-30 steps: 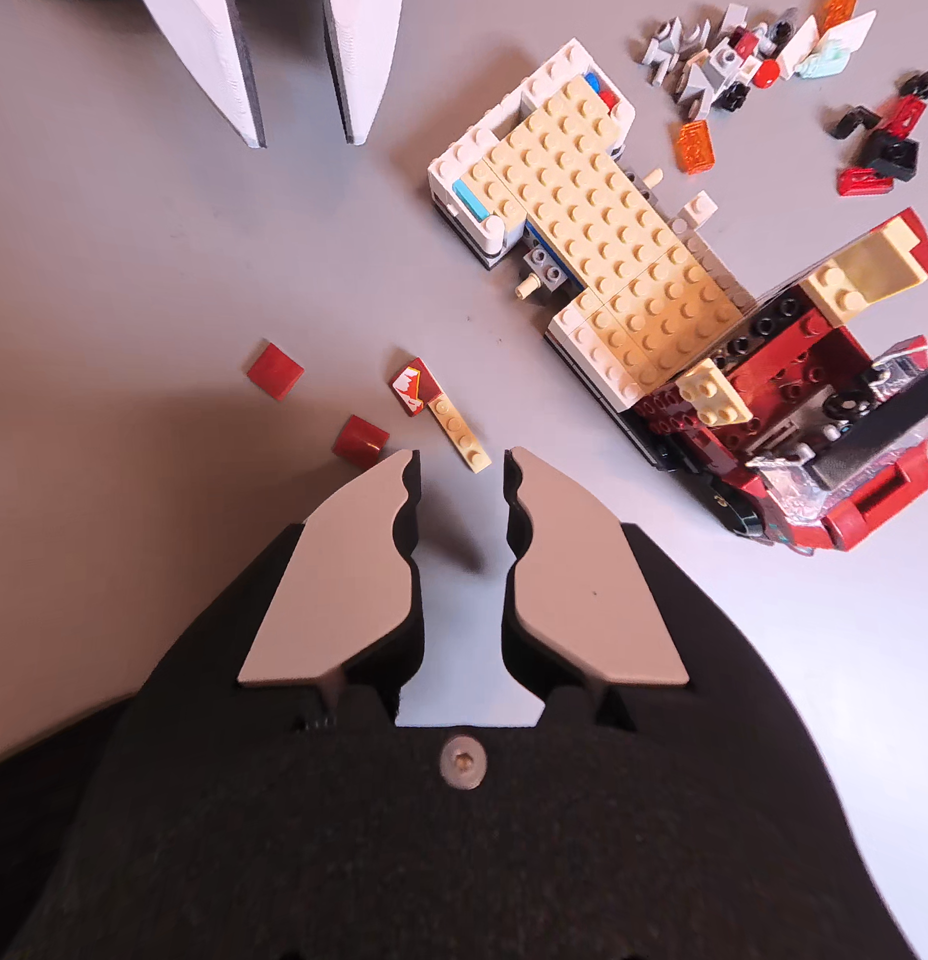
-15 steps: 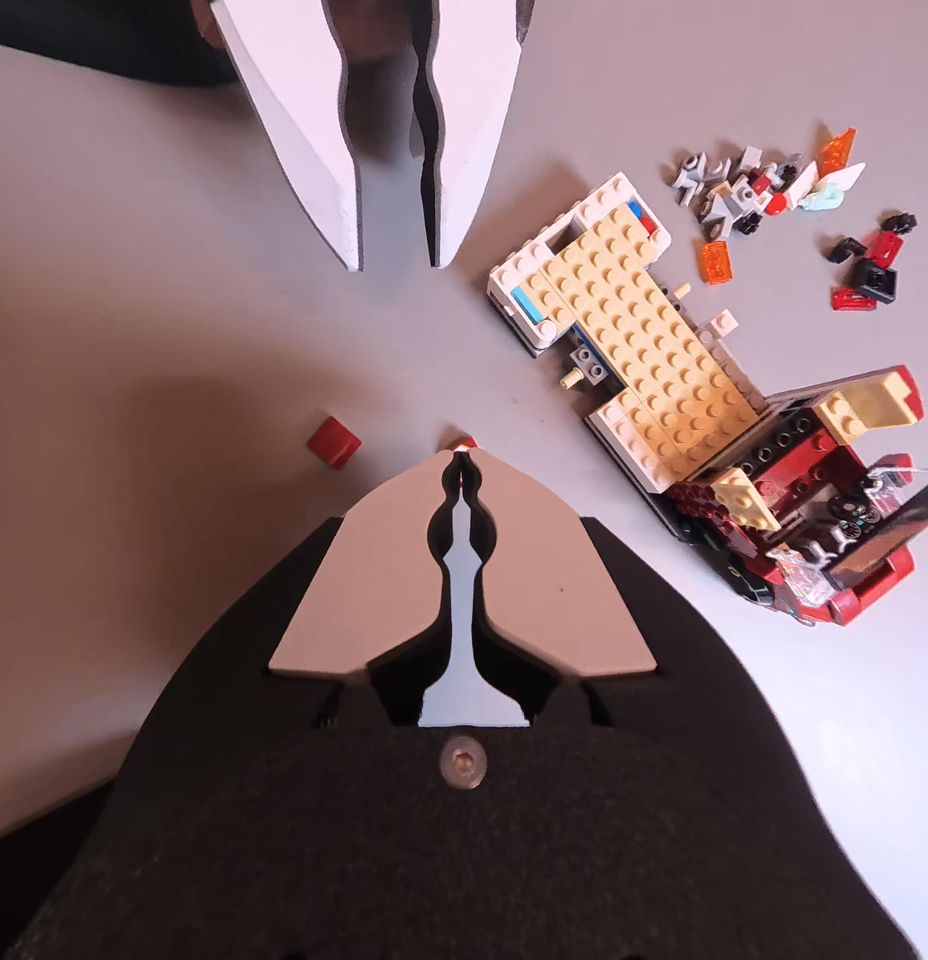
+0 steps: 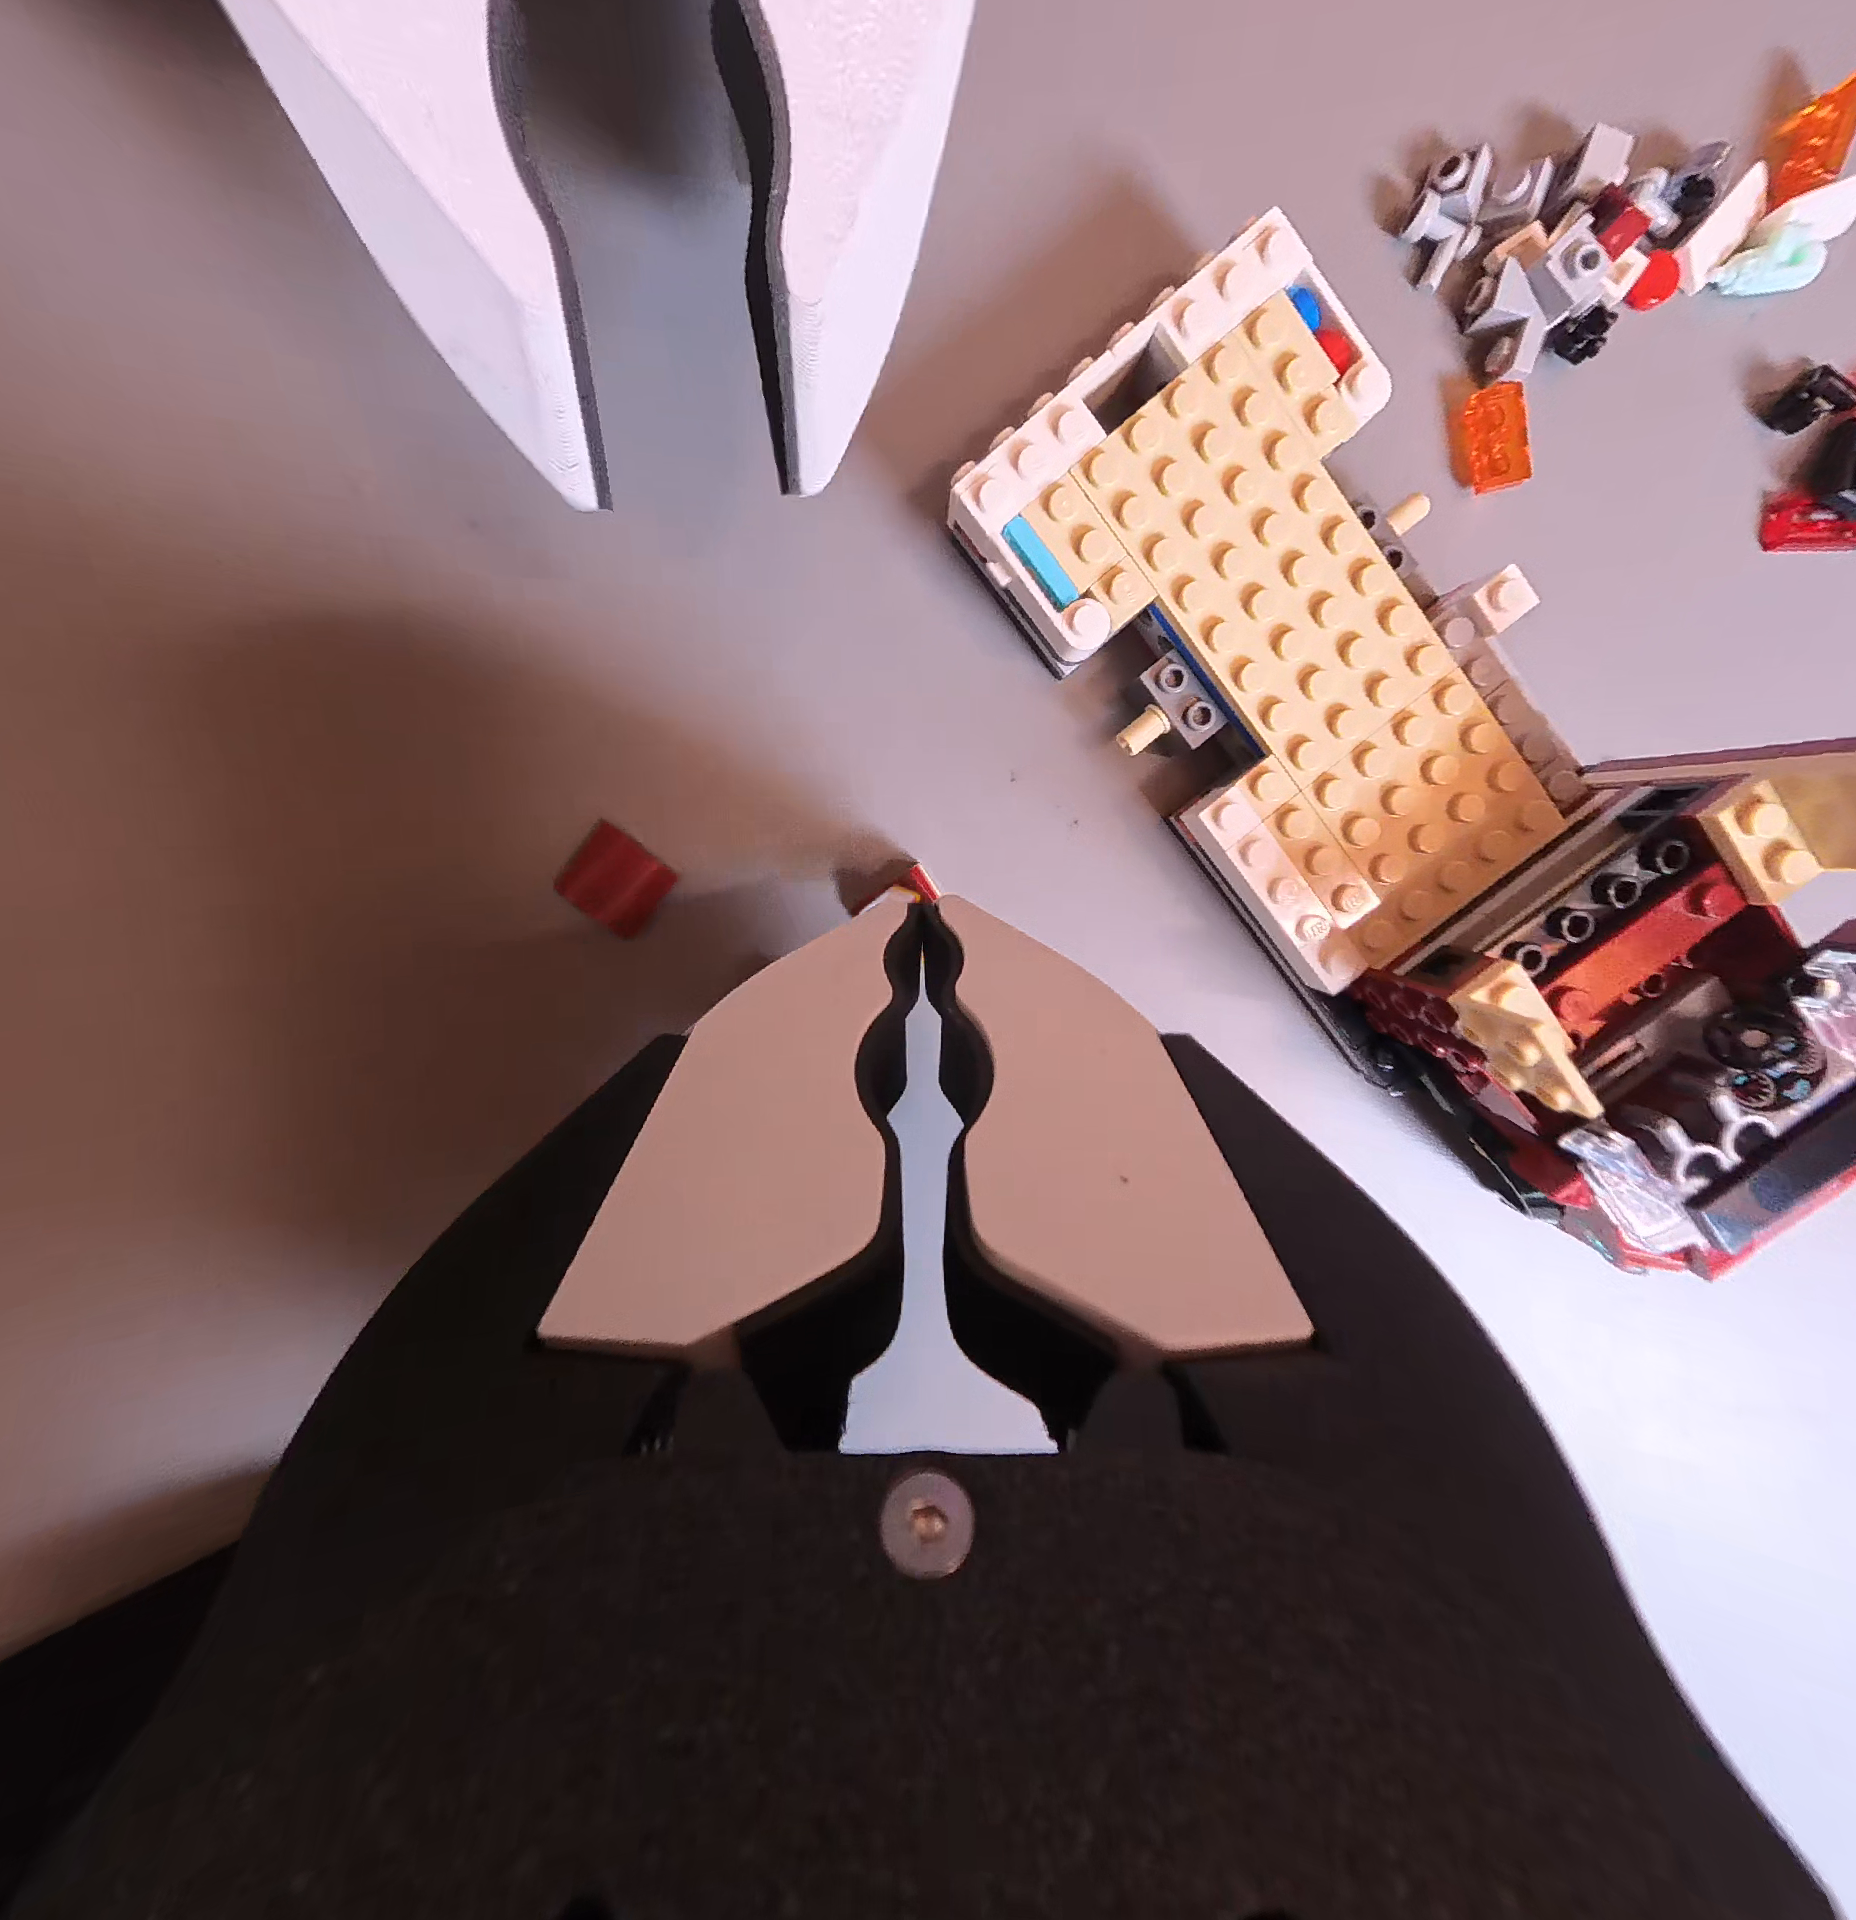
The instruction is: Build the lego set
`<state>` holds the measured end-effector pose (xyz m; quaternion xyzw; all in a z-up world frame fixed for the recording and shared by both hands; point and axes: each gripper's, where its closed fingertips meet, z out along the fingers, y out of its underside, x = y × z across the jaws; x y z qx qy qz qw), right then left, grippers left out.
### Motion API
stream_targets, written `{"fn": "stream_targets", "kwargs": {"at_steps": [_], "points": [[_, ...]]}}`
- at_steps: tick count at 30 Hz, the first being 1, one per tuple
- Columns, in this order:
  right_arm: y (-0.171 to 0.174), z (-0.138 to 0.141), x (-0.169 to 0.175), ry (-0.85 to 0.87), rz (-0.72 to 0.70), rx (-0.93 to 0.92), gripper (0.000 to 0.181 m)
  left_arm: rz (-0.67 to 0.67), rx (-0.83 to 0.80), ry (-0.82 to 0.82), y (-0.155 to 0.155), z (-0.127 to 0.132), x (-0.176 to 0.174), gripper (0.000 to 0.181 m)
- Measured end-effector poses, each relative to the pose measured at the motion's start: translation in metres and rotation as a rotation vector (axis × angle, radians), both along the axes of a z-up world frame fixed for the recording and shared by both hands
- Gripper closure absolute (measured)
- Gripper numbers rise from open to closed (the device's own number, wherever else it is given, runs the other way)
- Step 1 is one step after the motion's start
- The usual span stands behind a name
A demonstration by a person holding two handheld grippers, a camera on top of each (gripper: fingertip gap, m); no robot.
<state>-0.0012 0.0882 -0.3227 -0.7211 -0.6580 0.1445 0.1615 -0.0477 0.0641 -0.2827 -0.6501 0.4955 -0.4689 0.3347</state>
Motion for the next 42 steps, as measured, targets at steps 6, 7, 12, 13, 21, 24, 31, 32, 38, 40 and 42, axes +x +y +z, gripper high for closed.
{"fn": "stream_targets", "kwargs": {"at_steps": [6, 7, 12, 13, 21, 24, 31, 32, 38, 40, 42], "points": [[0.001, -0.004, -0.001, -0.030, 0.002, -0.025, 0.181, -0.004, -0.001, 0.001, -0.001, 0.000, 0.000, 0.160], [0.002, -0.004, -0.001, -0.035, 0.003, -0.029, 0.181, -0.004, -0.002, 0.001, -0.001, 0.000, 0.000, 0.160], [0.002, -0.005, -0.001, -0.087, 0.025, -0.022, 0.181, -0.004, -0.007, -0.001, -0.001, 0.000, 0.000, 0.160], [0.002, -0.005, -0.001, -0.099, 0.028, -0.020, 0.181, -0.004, -0.007, -0.001, -0.001, 0.000, 0.000, 0.160], [0.002, -0.007, -0.001, -0.207, 0.030, -0.022, 0.181, -0.012, -0.003, 0.003, -0.002, -0.001, 0.000, 0.160], [-0.005, -0.006, -0.001, -0.232, 0.038, -0.049, 0.181, -0.016, 0.004, 0.002, -0.004, -0.001, 0.000, 0.161], [0.000, 0.000, -0.017, -0.111, -0.008, 0.026, 0.181, -0.006, 0.013, -0.023, -0.003, 0.003, -0.001, 0.161], [0.000, 0.009, -0.019, -0.069, -0.021, 0.012, 0.181, -0.006, 0.011, -0.025, -0.003, 0.003, -0.001, 0.161], [0.026, 0.027, 0.000, 0.067, -0.147, 0.103, 0.181, -0.005, -0.017, -0.032, -0.001, 0.004, -0.001, 0.160], [0.026, 0.014, 0.011, 0.075, -0.173, 0.057, 0.144, -0.002, -0.019, -0.028, 0.000, 0.003, -0.001, 0.160], [0.026, 0.005, 0.019, 0.074, -0.173, 0.038, 0.141, 0.001, -0.021, -0.023, 0.000, 0.002, -0.001, 0.160]]}}
